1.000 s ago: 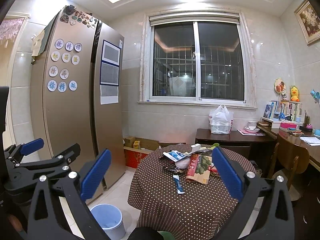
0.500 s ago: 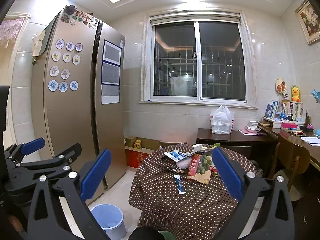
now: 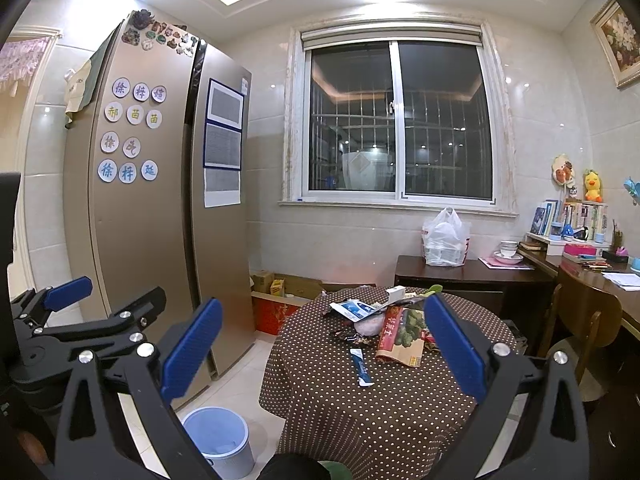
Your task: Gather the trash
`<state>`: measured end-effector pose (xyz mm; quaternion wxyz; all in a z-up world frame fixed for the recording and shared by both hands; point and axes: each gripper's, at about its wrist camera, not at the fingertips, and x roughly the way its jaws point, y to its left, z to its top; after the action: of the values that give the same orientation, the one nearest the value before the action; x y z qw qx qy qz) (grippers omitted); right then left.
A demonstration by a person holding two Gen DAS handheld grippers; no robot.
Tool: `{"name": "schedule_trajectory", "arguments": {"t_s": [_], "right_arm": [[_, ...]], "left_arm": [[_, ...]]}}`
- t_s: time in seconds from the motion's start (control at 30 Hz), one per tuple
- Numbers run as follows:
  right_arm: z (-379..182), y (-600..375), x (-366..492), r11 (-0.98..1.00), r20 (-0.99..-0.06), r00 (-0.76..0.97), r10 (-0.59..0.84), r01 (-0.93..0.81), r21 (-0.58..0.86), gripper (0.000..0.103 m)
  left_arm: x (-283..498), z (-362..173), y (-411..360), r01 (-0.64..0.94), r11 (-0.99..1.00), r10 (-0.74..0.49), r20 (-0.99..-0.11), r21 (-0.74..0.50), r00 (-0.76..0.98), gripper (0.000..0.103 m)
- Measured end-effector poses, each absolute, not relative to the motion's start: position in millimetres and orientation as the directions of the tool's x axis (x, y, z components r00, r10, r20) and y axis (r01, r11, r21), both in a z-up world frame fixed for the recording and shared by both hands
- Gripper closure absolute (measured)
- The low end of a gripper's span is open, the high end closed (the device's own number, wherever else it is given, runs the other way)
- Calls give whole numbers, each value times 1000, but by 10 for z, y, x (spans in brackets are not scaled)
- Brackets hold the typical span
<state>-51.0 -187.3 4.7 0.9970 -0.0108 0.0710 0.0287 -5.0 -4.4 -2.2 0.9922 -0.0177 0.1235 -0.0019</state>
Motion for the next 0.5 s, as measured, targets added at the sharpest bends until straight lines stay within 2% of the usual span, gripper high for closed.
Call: {"name": "schedule_trajectory", "arguments": {"t_s": [0.5], "right_arm": [[36, -1845, -486, 998, -149, 987, 60, -63, -12, 4]], "left_arm": [[-36, -61, -89, 3, 999, -13, -256, -38, 967, 6]]}}
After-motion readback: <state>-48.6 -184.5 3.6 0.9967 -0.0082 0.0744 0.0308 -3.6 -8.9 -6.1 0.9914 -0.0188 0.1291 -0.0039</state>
